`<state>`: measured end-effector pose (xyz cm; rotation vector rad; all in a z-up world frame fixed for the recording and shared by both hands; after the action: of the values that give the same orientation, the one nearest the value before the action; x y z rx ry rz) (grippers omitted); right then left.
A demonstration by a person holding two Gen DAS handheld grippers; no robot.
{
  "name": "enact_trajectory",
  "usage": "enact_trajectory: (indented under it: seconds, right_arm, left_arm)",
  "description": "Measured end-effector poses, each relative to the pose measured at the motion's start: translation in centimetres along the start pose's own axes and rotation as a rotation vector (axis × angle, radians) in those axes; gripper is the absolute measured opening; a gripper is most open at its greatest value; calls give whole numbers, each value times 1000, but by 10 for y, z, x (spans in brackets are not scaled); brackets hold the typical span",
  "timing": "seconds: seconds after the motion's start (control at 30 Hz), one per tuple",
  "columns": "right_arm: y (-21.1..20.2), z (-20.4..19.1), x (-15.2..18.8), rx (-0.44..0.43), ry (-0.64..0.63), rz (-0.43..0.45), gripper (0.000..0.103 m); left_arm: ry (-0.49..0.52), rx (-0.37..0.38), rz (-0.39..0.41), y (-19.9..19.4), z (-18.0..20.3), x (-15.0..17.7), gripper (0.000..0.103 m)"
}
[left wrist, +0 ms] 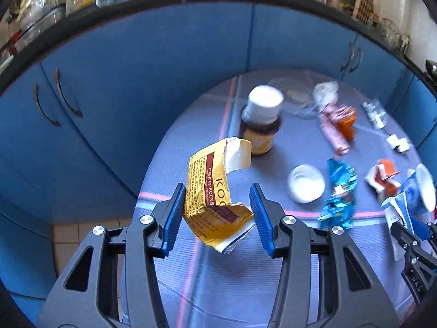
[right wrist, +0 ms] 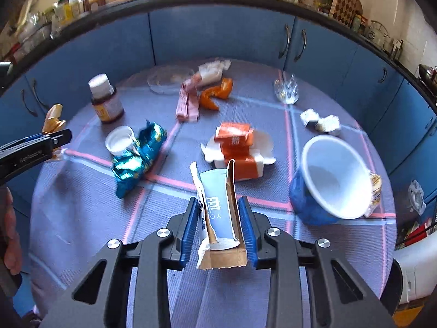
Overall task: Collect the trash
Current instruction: 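Grasp the yellow paper packet with the left tool while the right tool grasps the torn carton, then drop the yellow packet into the black bin with the left tool while the right tool drops the carton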
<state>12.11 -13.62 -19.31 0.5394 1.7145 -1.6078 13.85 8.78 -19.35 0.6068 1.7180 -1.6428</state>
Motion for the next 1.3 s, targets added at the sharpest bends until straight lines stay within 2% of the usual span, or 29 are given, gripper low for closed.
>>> enact_trajectory:
  seconds: [0.23,0.5,0.7,0.83,1.03,1.2,1.27,1.3]
  right_arm:
    - [-49,28,-20,49,21,102,30]
    - [-93,109,-17,230,109,132,31]
    - [-120,180,7,355,211,96,31]
    - [-134,220,26,395,297,78,31]
    - [-149,272,59,452,428,55,33]
    - [-153,299,84,475,504,40,34]
    - [-156,308,92,481,531,41,36]
    - [-156,310,94,483,539,39,41]
  left_arm:
    - [67,125,75,-38,57,-22,49]
    - [187,294,87,-66,149,-24,49]
    - [289,435,52,-78,230,-17,49]
    - [360,540,26,-94,284,-7,49]
    - [455,628,45,-121,345,9,49]
    - [499,671,42,-134,376,17,49]
    - [513,681,43,-138,386,20,49]
    - [517,687,41,-140,389,21,49]
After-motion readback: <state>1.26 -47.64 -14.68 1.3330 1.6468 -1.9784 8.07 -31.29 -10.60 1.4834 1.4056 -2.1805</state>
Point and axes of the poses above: each gripper's, at about its wrist camera, not at the fingertips, and y roughly the way its jaws point, z to its right, x to its underside, the point moved 5 cm from there along y, roughly the way its jaws point, and after that the axes turned 10 degrees about z, right-handed, at the moved point
